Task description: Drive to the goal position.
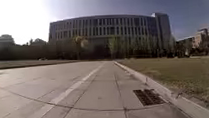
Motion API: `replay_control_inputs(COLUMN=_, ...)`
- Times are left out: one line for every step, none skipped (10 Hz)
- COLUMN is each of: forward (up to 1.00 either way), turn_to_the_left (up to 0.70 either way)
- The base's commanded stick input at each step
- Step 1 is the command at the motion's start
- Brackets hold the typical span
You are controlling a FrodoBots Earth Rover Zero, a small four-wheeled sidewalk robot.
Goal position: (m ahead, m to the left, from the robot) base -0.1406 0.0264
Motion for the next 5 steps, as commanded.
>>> replay_control_inputs(forward=0.0, turn_to_the_left=0.0)
replay_control_inputs(forward=0.0, turn_to_the_left=0.0)
replay_control_inputs(forward=0.0, turn_to_the_left=0.0)
replay_control_inputs(forward=0.09, turn_to_the_left=0.0)
replay_control_inputs(forward=0.19, turn_to_the_left=0.0)
